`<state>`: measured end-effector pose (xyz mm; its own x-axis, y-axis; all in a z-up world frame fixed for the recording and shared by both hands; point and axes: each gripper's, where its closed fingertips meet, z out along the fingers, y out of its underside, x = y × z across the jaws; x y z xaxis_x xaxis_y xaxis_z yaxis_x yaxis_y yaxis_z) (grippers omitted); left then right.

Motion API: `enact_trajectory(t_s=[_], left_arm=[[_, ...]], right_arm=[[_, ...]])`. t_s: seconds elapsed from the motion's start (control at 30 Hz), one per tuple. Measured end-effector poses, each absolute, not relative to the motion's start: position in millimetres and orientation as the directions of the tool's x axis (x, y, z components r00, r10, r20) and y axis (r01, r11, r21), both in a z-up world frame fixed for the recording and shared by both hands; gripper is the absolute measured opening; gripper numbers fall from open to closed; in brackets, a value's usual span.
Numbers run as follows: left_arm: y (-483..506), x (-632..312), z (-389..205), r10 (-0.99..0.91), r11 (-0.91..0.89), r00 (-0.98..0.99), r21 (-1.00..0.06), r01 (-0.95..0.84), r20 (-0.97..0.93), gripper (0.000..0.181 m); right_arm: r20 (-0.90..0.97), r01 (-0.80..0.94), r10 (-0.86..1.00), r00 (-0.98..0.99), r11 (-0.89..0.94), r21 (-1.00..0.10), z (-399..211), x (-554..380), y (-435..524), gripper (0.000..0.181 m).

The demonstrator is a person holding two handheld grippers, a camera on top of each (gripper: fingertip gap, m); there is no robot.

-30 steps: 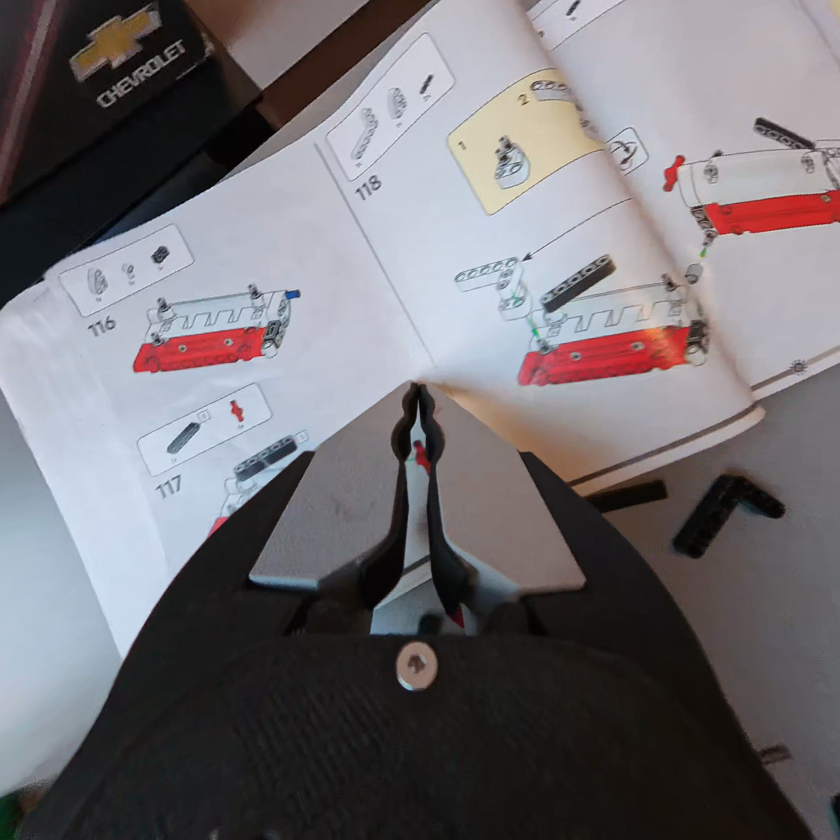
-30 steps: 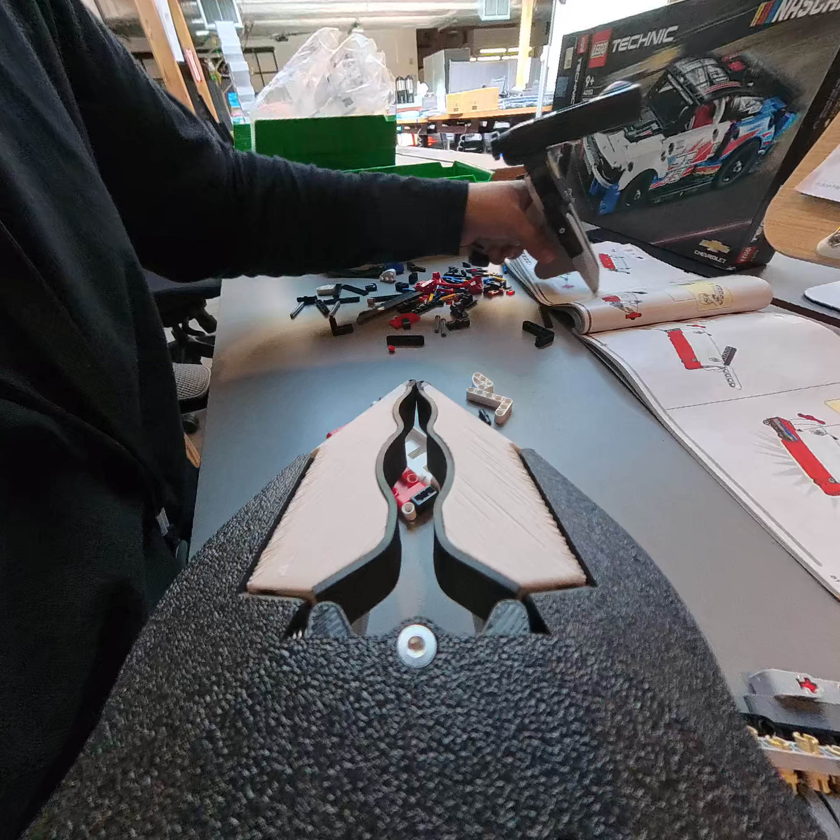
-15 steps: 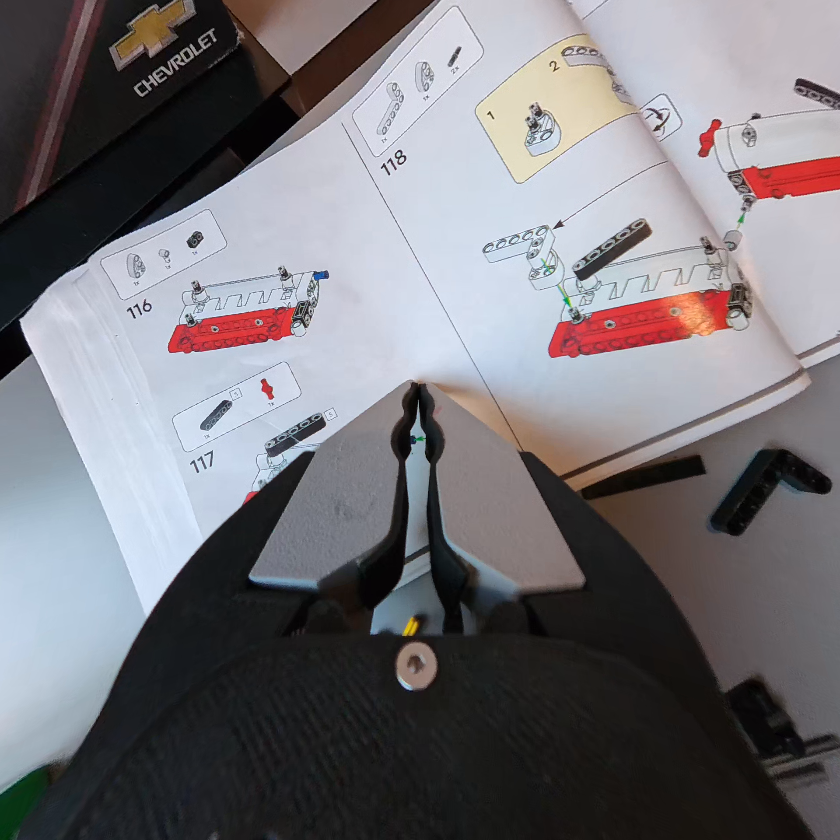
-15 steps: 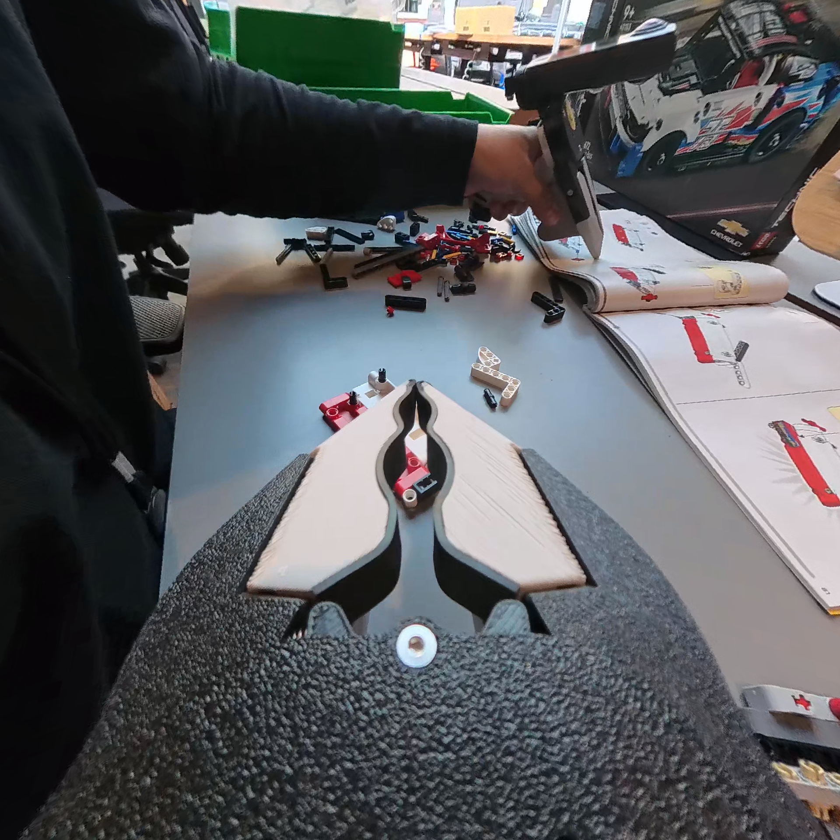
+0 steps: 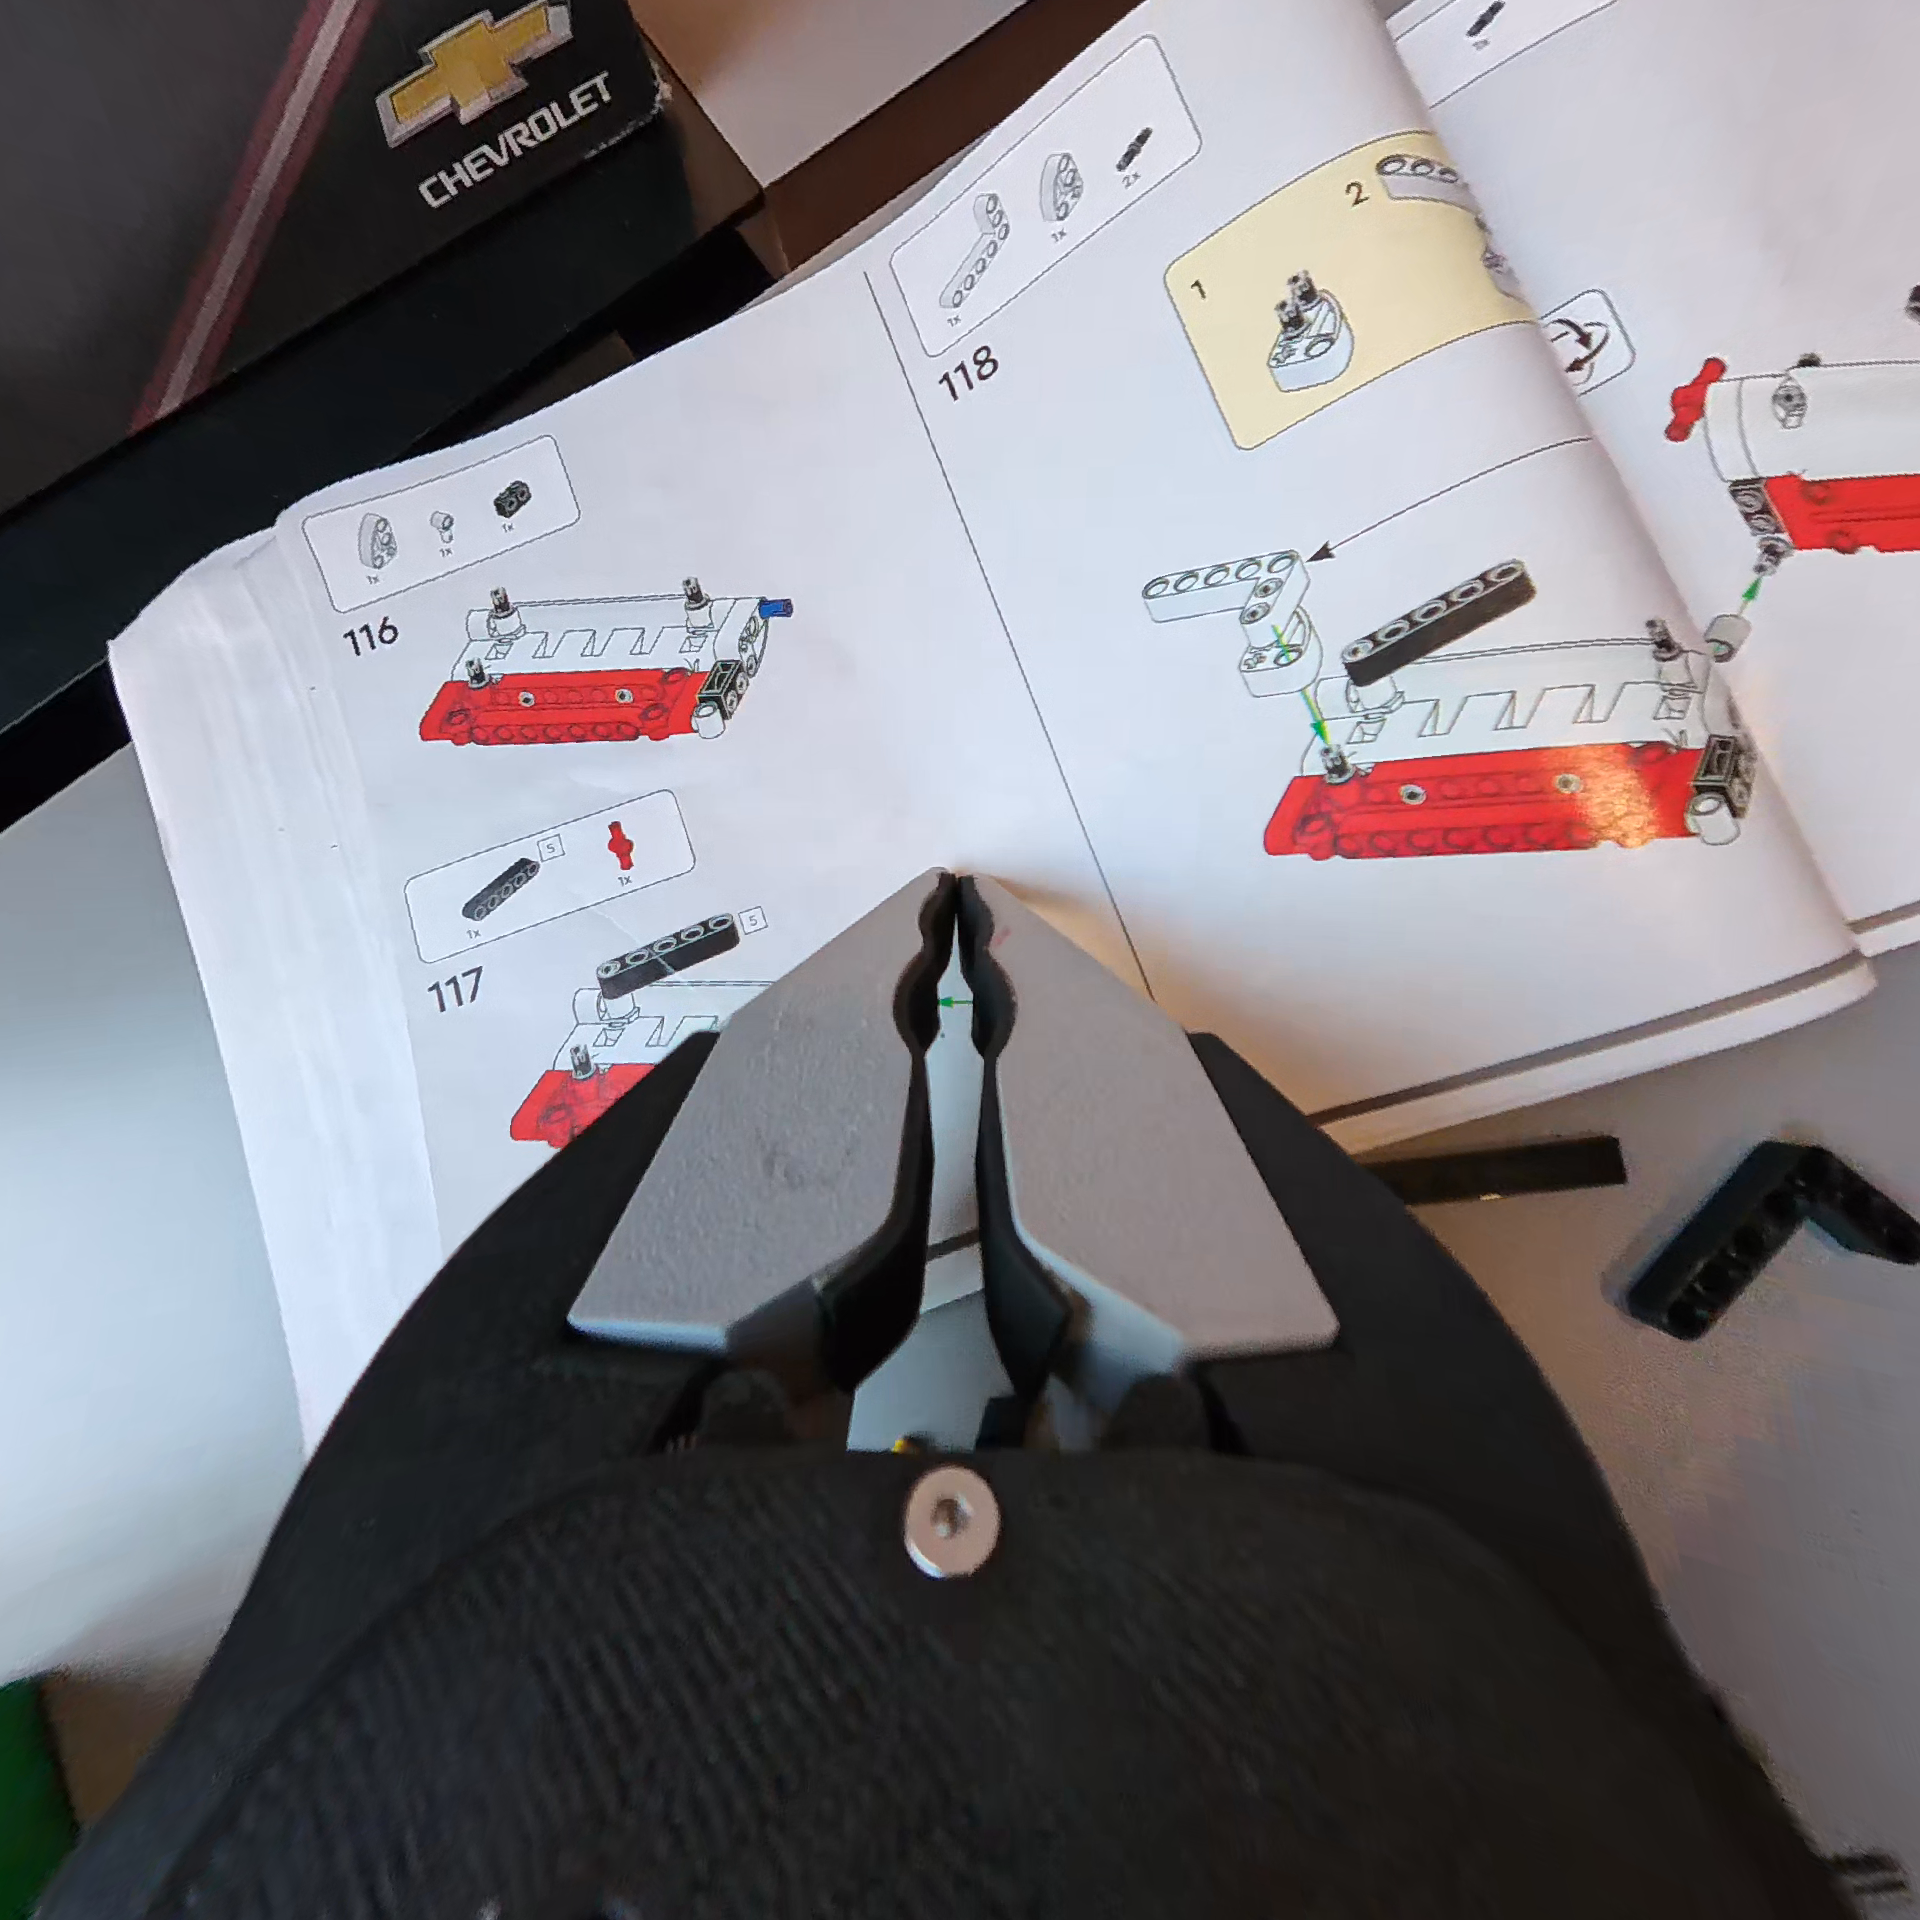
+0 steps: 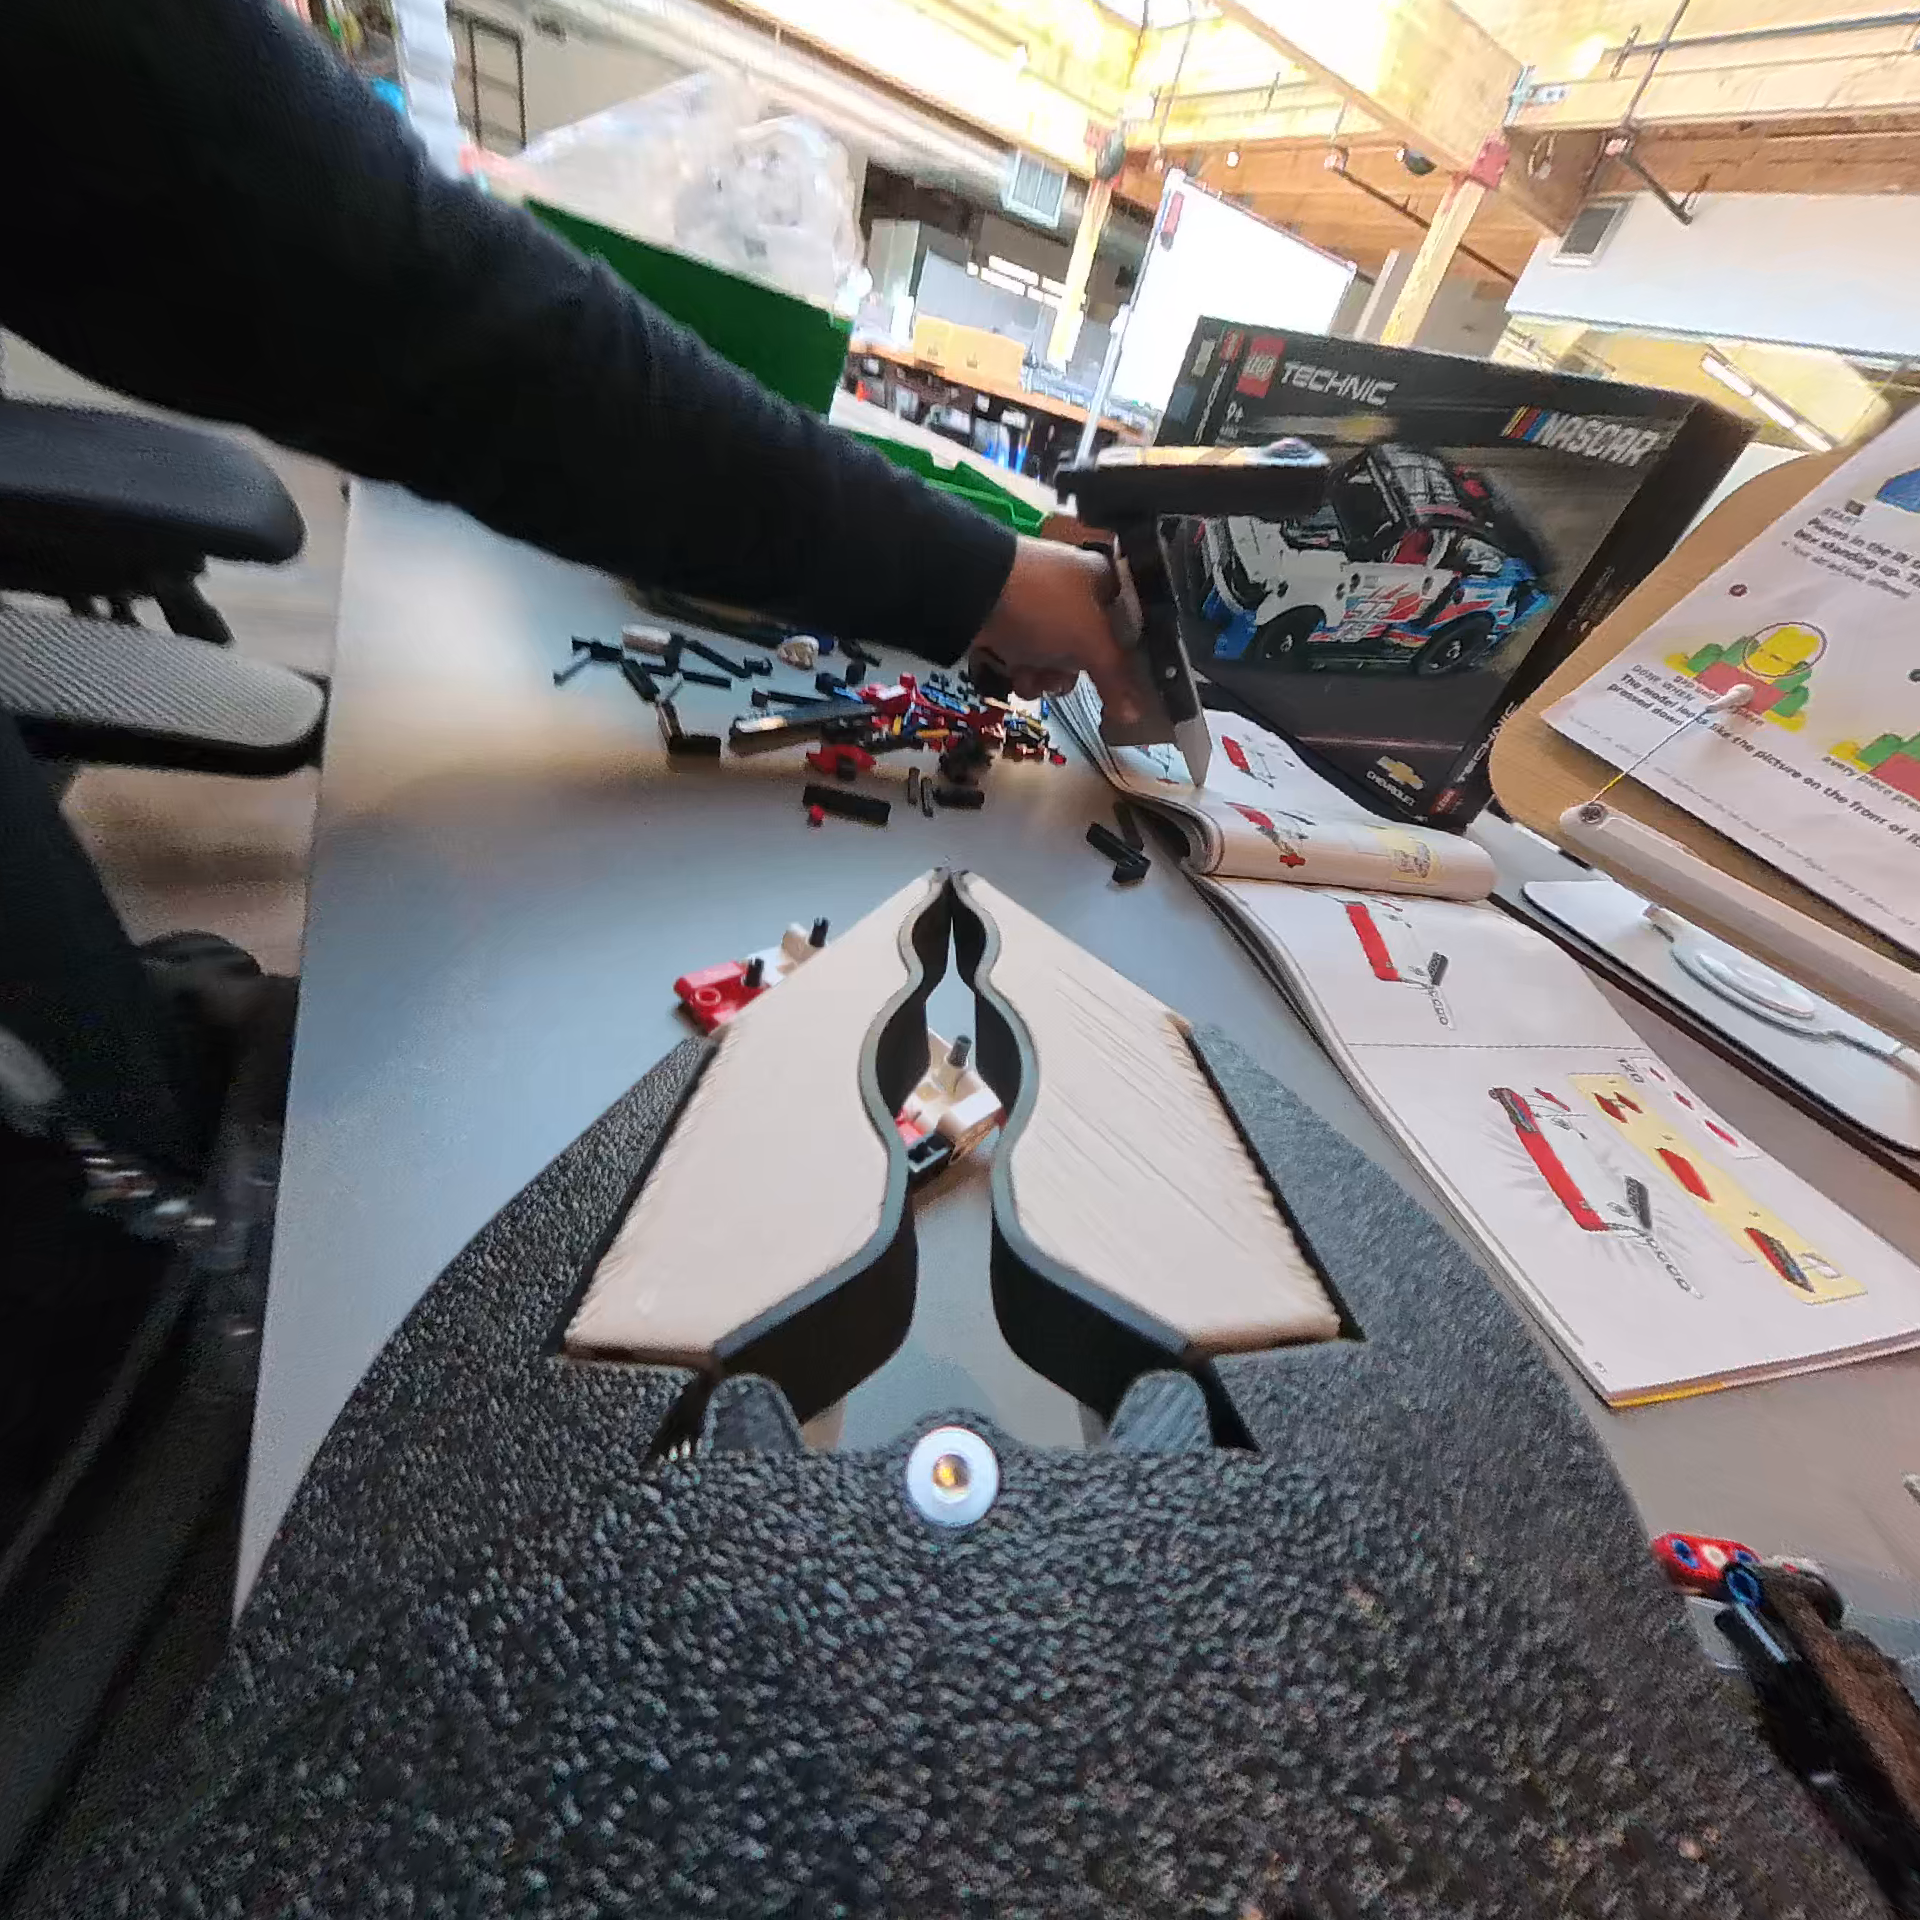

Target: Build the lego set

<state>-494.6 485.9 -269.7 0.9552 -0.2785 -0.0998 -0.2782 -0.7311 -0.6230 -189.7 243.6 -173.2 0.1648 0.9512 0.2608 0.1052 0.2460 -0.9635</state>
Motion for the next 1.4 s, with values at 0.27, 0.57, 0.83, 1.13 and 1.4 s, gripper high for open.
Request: enact_trajectory(t_s=[0.27,0.57,0.83,1.13,1.4], left_arm=[[485.9,-494.7,-269.6,-0.238,-0.732,0.969,-0.644,-0.221,-0.063,0.000],[485.9,-494.6,-269.6,-0.283,-0.717,0.955,-0.644,-0.268,-0.082,0.000],[485.8,-494.3,-270.0,-0.364,-0.727,0.924,-0.585,-0.360,-0.117,0.000],[486.2,-494.7,-269.5,-0.356,-0.706,0.925,-0.610,-0.359,-0.132,0.000],[474.0,-508.2,-265.0,-0.281,-0.762,0.945,-0.560,-0.325,-0.166,0.000]], right_arm=[[0.387,0.199,0.898,0.210,0.348,-0.916,-184.1,-197.5,242.7,0.000],[0.315,0.222,0.918,0.241,0.264,-0.939,-185.5,-201.4,254.9,0.000],[0.021,0.116,0.995,0.102,0.009,-0.993,-147.9,-255.9,277.3,0.000],[-0.063,0.108,0.998,0.006,-0.063,-0.992,-154.2,-292.6,293.9,0.000],[-0.050,0.100,0.999,0.013,-0.051,-0.994,-161.6,-293.0,294.1,0.001]])
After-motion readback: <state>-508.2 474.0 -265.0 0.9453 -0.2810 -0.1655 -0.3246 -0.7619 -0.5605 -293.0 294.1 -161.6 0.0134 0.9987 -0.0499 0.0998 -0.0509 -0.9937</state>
